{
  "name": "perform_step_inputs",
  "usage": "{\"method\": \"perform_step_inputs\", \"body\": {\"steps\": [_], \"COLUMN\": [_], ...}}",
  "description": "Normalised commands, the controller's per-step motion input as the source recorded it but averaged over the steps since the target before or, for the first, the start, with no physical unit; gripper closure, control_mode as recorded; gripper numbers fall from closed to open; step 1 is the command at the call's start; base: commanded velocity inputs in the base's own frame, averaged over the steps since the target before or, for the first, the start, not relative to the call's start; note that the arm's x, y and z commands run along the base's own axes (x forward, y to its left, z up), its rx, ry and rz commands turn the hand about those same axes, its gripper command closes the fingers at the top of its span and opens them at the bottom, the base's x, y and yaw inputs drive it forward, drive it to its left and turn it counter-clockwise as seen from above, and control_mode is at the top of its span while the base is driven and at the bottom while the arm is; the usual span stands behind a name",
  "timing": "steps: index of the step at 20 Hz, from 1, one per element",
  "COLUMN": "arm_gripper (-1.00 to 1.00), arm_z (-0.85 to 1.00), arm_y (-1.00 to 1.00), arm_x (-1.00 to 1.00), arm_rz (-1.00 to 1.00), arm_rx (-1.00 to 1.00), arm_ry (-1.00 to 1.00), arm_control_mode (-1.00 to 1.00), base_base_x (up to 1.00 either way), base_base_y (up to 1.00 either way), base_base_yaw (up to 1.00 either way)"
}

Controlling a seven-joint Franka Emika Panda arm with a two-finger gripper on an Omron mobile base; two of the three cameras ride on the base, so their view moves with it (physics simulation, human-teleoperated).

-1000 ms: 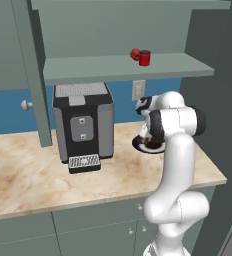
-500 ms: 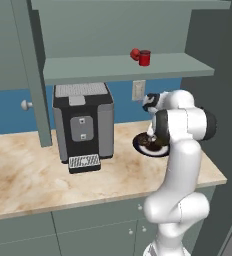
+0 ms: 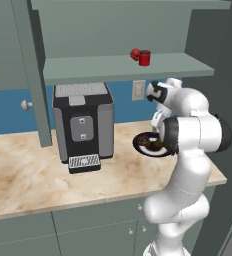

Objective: Pick the avocado and bread from the counter and place them on the plate. Then pick the jam from the cabinet and place it next to the plate. Lastly close the cabinet door.

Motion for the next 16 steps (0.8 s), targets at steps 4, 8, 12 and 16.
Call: {"method": "perform_step_inputs", "body": {"steps": [4, 8, 12, 16], "arm_gripper": [-1.00, -1.00, -1.00, -1.00], "arm_z": [0.59, 0.73, 0.78, 0.77], "arm_y": [0.07, 0.14, 0.20, 0.18], "arm_x": [-0.87, -0.79, -0.74, -0.71], "arm_rz": [-0.01, -0.03, -0.03, -0.06], "arm_rx": [-0.04, 0.00, -0.06, -0.11], "arm_ry": [-0.24, -0.31, -0.31, -0.29], "arm_control_mode": [-1.00, -1.00, -1.00, -1.00], "base_base_x": [0.00, 0.00, 0.00, 0.00], "base_base_y": [0.00, 0.00, 0.00, 0.00], "base_base_yaw": [0.00, 0.00, 0.00, 0.00]}}
